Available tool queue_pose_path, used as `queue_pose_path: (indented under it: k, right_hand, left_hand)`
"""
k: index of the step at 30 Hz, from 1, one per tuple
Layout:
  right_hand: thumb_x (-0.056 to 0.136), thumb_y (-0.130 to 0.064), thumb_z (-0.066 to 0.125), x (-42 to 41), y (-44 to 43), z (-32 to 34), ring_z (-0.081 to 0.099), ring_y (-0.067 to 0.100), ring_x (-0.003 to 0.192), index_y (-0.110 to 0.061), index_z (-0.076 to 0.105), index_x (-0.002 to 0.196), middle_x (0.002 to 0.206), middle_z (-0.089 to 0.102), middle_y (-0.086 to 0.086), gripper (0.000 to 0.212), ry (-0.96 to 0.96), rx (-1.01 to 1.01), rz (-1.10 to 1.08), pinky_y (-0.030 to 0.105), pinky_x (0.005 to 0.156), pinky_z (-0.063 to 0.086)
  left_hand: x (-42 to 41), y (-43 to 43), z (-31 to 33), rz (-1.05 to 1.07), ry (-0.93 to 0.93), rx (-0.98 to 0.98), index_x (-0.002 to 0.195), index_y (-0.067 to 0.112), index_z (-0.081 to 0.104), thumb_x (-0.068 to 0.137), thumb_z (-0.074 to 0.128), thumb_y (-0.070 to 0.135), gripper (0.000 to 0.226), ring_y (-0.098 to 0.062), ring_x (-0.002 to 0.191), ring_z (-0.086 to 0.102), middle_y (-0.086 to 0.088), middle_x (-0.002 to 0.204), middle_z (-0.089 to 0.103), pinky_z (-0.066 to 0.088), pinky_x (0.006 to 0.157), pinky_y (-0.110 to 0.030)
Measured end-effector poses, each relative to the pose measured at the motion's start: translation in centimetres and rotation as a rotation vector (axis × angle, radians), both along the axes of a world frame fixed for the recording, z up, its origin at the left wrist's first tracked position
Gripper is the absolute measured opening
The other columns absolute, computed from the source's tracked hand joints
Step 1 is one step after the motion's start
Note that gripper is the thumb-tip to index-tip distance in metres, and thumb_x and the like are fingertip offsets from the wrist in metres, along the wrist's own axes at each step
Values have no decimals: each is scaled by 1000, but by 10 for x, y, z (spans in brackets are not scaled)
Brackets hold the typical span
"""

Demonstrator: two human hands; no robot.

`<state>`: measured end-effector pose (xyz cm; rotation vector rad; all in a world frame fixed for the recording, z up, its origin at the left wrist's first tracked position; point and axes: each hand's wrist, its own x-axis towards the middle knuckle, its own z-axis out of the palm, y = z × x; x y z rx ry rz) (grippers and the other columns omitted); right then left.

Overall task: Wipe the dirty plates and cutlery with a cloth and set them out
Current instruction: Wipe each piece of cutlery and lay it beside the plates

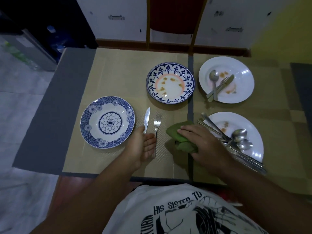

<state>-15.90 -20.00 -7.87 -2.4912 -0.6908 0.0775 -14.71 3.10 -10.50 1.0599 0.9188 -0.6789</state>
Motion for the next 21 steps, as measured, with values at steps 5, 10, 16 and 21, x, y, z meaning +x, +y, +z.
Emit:
queue_pose_path:
  k: [5,10,16,21]
  right_hand:
    - [72,3,73,-7,-26,7,53,24,122,-7,60,130,131,59,9,61,-65,21,-87,38,107,41]
    - [63,8,69,-24,-75,7,51,23,123,-8,58,132,133,57,8,71,-66,18,-212,35,108,39]
    - [61,12,75,-51,-136,9,55,24,117,-7,64,125,129,60,7,68,-54,-19,-402,31,104,41]
    - [76,-18,66,-68,-161,11,54,25,117,-7,64,126,128,61,7,51,-38,31,-452,32,103,42]
  left_hand:
    - [6,-43,20,-76,-20,-109,140,-2,53,103,37,54,69,-25,108,66,-20,137,62,53,88,-35]
    - [12,-101,34,-222,10,-139,140,-1,53,103,33,54,69,-28,116,64,-19,133,64,51,91,-35]
    - [8,-164,31,-406,31,-99,123,-1,64,104,33,55,67,-29,107,65,-20,118,70,59,77,-31]
    - [7,-187,12,-660,-189,315,93,1,76,88,69,13,14,-24,67,72,-17,92,76,58,57,-28]
